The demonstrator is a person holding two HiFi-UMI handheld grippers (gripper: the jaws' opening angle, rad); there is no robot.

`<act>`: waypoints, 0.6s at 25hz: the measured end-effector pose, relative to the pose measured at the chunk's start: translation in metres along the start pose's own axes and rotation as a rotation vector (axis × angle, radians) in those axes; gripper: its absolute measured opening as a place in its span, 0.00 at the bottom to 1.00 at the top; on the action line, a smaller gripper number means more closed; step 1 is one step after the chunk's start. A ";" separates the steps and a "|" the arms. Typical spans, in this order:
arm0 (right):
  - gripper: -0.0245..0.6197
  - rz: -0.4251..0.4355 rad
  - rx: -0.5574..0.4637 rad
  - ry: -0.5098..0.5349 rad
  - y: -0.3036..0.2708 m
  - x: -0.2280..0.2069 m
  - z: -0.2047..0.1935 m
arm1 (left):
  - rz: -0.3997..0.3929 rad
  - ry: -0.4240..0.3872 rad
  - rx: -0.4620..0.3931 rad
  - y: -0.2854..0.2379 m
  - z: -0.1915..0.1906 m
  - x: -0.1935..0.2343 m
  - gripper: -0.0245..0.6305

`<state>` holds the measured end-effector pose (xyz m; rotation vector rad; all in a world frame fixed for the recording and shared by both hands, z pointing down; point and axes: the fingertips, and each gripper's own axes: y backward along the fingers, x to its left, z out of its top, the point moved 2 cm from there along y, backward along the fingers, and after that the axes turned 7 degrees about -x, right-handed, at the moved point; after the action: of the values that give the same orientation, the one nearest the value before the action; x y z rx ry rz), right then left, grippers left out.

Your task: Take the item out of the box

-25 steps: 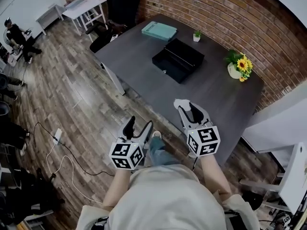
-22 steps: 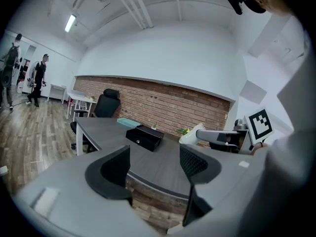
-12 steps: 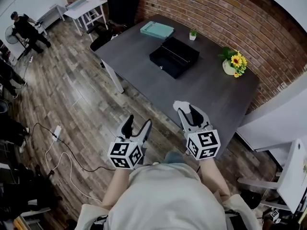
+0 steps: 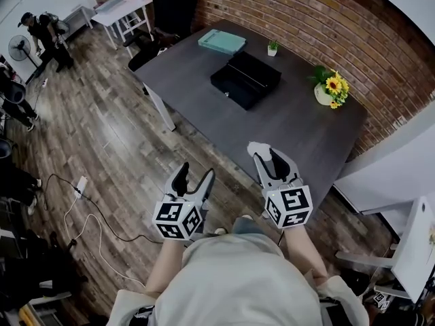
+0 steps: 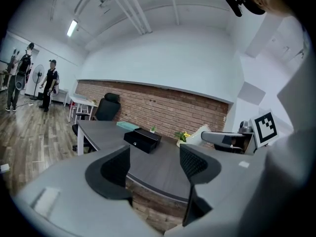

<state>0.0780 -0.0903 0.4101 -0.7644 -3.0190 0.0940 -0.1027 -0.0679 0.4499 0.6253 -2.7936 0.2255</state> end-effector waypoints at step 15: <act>0.26 -0.028 -0.020 -0.014 0.013 0.008 0.001 | -0.020 -0.007 0.008 0.012 -0.004 -0.002 0.52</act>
<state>0.0775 -0.0751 0.4086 -0.7258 -3.0475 0.0691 -0.1055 -0.0556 0.4516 0.6562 -2.7930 0.2312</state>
